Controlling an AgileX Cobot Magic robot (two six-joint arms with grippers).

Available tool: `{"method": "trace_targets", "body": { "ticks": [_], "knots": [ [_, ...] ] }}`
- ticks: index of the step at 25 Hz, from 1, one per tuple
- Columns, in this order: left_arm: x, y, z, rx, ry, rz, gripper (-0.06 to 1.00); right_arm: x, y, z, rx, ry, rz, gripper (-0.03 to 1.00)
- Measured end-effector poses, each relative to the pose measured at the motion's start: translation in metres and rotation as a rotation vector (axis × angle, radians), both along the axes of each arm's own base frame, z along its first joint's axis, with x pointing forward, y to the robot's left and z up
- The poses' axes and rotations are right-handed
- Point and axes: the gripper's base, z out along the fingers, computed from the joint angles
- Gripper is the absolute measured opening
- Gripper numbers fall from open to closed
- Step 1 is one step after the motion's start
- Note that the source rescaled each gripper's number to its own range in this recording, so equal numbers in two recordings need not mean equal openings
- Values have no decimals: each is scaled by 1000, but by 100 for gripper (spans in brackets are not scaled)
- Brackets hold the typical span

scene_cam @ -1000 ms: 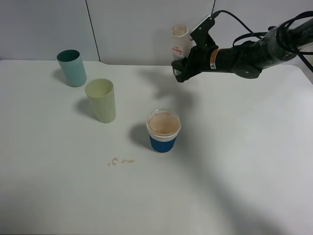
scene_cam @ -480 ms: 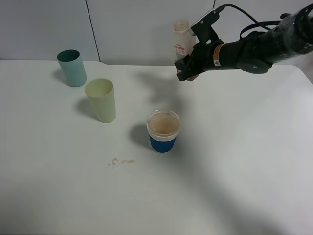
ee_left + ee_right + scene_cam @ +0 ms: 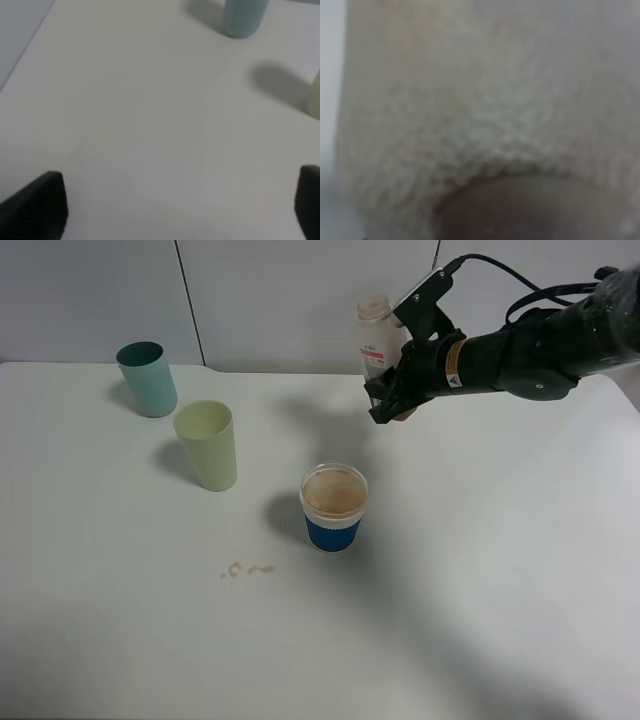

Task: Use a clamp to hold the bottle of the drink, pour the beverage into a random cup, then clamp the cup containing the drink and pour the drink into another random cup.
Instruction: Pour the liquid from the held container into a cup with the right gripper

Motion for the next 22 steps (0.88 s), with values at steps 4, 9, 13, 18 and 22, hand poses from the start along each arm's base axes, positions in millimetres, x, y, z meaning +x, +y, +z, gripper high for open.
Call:
{"method": "trace_targets", "body": {
  "ticks": [4, 9, 13, 18, 22],
  "knots": [
    [0, 0, 0, 0, 0, 0, 75, -5, 10, 6, -5, -11, 25, 0],
    [0, 0, 0, 0, 0, 0, 75, -13, 26, 6, -18, -10, 64, 0],
    [0, 0, 0, 0, 0, 0, 75, -16, 33, 6, -31, -18, 89, 0],
    [0, 0, 0, 0, 0, 0, 75, -18, 37, 5, -52, -23, 71, 0],
    [0, 0, 0, 0, 0, 0, 75, -14, 43, 13, -62, -53, 70, 0]
  ]
}}
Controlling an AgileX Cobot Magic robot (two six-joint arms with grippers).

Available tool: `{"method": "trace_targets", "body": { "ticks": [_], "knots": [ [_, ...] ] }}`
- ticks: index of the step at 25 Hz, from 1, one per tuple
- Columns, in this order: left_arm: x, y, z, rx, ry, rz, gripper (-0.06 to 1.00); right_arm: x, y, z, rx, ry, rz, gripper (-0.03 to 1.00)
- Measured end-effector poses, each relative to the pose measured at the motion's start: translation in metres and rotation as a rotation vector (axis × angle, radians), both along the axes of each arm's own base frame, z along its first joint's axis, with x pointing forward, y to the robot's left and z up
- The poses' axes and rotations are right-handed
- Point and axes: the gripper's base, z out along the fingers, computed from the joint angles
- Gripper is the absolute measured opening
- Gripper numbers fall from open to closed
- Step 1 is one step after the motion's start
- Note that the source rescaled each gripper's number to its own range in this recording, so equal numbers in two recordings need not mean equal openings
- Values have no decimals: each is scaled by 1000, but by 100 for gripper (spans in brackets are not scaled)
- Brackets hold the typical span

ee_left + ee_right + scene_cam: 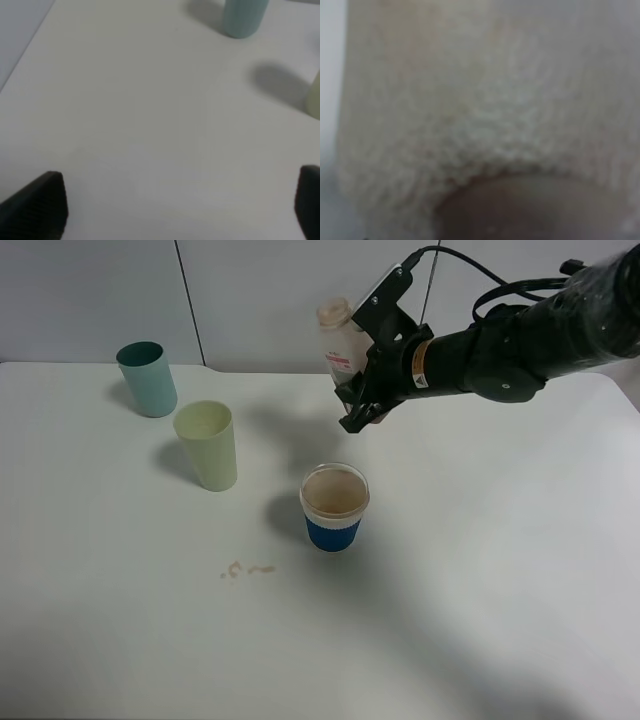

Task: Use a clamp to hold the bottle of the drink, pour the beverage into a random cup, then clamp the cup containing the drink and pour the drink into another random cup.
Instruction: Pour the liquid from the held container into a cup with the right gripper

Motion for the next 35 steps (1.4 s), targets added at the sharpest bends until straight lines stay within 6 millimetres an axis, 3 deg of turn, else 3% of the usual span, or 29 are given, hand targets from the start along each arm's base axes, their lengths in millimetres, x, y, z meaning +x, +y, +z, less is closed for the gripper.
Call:
{"method": "trace_targets", "body": {
  "ticks": [8, 17, 35],
  "knots": [
    [0, 0, 0, 0, 0, 0, 75, 30, 19, 35, 21, -96, -34, 0],
    [0, 0, 0, 0, 0, 0, 75, 43, 38, 30, 11, -114, -10, 0],
    [0, 0, 0, 0, 0, 0, 75, 36, 58, 28, 2, -141, 64, 0]
  ]
}}
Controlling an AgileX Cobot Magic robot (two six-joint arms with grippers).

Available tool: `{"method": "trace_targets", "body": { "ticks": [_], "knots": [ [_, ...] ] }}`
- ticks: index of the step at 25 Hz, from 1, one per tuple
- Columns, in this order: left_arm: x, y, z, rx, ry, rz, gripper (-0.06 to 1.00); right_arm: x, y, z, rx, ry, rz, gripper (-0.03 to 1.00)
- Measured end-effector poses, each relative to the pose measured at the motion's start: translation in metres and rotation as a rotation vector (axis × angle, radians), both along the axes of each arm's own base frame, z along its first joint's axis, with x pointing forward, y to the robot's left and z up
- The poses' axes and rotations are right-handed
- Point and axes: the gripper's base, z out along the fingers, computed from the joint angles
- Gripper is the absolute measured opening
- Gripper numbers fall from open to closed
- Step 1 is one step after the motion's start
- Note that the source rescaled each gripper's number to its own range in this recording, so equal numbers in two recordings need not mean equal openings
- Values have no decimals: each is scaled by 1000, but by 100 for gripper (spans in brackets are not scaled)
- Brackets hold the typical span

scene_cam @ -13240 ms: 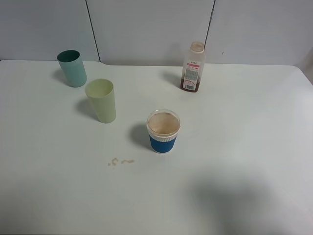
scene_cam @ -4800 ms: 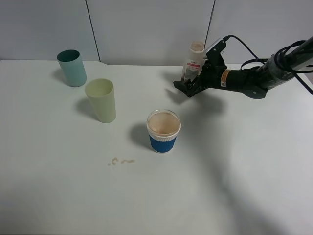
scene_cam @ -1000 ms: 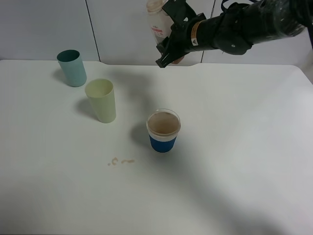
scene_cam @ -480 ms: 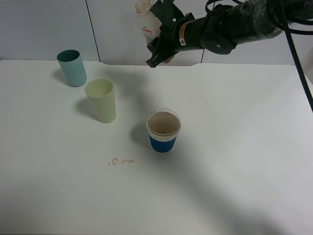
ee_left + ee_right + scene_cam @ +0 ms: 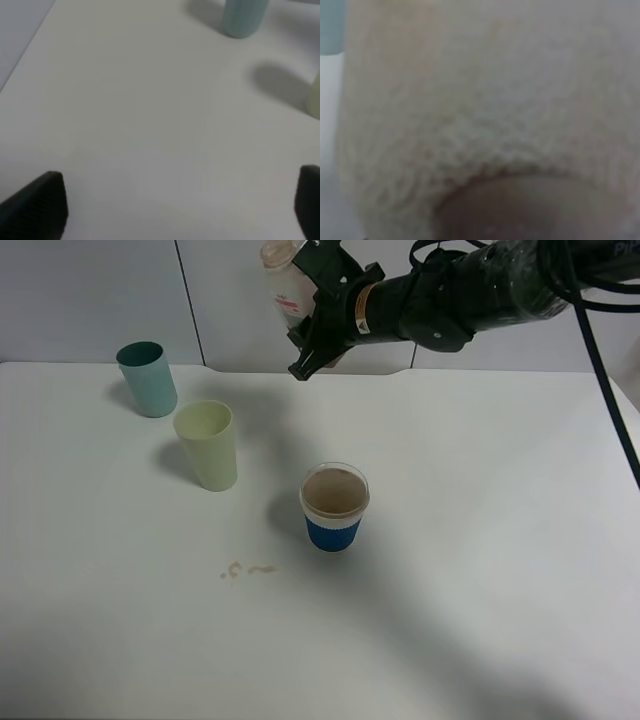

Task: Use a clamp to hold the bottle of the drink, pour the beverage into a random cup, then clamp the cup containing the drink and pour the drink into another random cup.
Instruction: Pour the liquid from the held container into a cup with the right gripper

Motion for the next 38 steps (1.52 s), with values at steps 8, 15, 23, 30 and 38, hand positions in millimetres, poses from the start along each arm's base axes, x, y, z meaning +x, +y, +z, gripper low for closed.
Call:
{"method": "trace_targets", "body": {
  "ticks": [8, 15, 23, 30, 38],
  "knots": [
    [0, 0, 0, 0, 0, 0, 75, 5, 18, -22, -94, -15, 52, 0],
    [0, 0, 0, 0, 0, 0, 75, 7, 27, -18, -113, -68, 91, 0],
    [0, 0, 0, 0, 0, 0, 75, -6, 46, -17, -130, -102, 160, 0],
    [0, 0, 0, 0, 0, 0, 75, -17, 60, -16, -173, -160, 236, 0],
    [0, 0, 0, 0, 0, 0, 75, -8, 62, -19, -245, -165, 215, 0]
  ]
}}
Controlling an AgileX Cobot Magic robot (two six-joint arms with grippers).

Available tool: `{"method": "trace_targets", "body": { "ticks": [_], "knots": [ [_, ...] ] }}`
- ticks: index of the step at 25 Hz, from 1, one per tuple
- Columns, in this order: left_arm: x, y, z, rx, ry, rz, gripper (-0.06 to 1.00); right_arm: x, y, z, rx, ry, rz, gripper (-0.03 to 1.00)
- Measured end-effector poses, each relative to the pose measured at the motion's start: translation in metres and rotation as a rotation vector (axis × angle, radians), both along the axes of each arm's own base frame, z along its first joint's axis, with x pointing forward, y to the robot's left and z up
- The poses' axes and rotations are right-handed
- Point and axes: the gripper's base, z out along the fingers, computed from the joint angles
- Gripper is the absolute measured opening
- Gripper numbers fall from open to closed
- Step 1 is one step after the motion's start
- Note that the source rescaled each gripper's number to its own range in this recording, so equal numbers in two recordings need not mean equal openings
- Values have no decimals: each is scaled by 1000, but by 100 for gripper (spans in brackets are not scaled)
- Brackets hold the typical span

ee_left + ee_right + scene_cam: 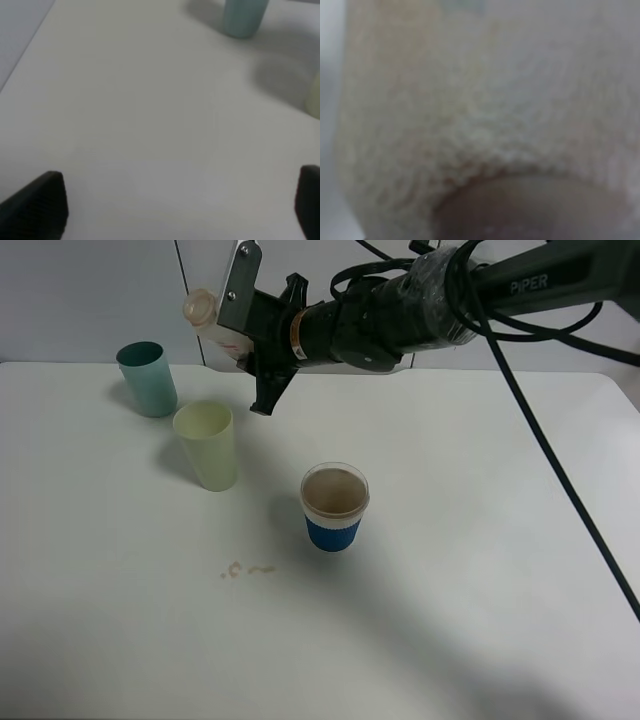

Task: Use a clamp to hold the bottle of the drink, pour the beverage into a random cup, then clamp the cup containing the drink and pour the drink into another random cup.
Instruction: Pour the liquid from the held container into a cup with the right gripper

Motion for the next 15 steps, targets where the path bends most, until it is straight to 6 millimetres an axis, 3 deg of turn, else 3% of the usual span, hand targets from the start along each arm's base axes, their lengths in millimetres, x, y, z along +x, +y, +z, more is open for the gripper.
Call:
{"method": "trace_targets", "body": {
  "ticks": [7, 15],
  "knots": [
    [0, 0, 0, 2, 0, -1, 75, 6, 3, 9, -17, -41, 1, 0],
    [0, 0, 0, 2, 0, -2, 75, 1, 9, -1, -117, -61, 32, 0]
  ]
}}
